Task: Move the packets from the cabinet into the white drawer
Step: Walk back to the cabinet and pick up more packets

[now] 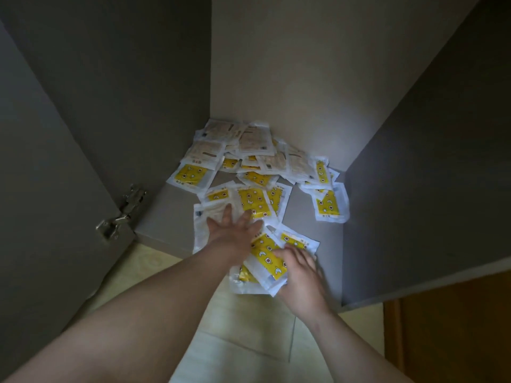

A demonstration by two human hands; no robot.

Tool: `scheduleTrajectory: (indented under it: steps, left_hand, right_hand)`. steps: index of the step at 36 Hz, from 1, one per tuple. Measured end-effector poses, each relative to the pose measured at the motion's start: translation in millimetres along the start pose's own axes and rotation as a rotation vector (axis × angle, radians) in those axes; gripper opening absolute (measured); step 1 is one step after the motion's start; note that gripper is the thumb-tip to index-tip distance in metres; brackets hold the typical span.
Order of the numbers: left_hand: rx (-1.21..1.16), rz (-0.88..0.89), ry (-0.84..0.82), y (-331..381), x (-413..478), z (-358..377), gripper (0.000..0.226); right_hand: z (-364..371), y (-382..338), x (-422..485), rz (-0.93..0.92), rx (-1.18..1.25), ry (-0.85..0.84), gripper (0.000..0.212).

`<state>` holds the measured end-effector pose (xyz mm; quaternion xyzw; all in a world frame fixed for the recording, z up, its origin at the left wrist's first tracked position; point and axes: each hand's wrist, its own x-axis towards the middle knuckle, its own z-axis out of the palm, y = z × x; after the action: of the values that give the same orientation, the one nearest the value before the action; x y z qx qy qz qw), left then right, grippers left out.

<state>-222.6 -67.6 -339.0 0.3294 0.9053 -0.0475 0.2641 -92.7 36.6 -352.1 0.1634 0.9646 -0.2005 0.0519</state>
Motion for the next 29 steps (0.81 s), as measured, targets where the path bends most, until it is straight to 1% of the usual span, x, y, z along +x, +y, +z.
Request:
scheduleTrajectory:
  steps: [3,5,7,9,11,12,15,20,23,24,27,29]
  left_hand:
    - [0.061,-0.009,-0.029,-3,-2,5,0.083]
    - [0.044,-0.001,-0.017,-6,-6,8,0.087]
    - [0.016,0.000,-0.006,-11,-8,10,0.092]
    - [-0.017,0.008,0.009,-15,-12,12,0.087]
    - [-0.035,0.021,0.032,-18,-18,16,0.080]
    - [-0.035,0.026,0.046,-21,-22,19,0.078]
    - [-0.004,0.040,0.102,-29,-33,28,0.074]
    - [0.045,0.080,0.155,-44,-45,41,0.072]
    - [-0.002,0.090,0.169,-48,-46,46,0.068]
    - [-0.010,0.092,0.157,-48,-45,47,0.067]
    - [-0.011,0.101,0.130,-45,-47,48,0.064]
    - [-0.006,0.102,0.137,-43,-46,50,0.055]
  right_hand:
    - [-3,2,-2,0.004,-0.007,-0.014,0.063]
    - [-3,6,-3,0.000,0.004,-0.008,0.060]
    - [-3,8,-3,0.002,0.008,0.002,0.051]
    - [-1,10,-3,0.036,0.008,0.055,0.050]
    - [2,10,-3,0.073,0.028,0.141,0.054]
    - [2,8,-3,0.094,0.020,0.153,0.055]
    - [0,4,-3,0.155,-0.042,0.103,0.059]
    - [-1,-7,-3,0.211,-0.084,0.062,0.057]
    - [3,-15,-2,0.208,-0.105,-0.016,0.055]
    - [4,-18,-2,0.196,-0.097,-0.057,0.059]
    - [6,-22,-2,0.179,-0.062,-0.177,0.087]
    - [6,-23,-1,0.175,-0.080,-0.202,0.095]
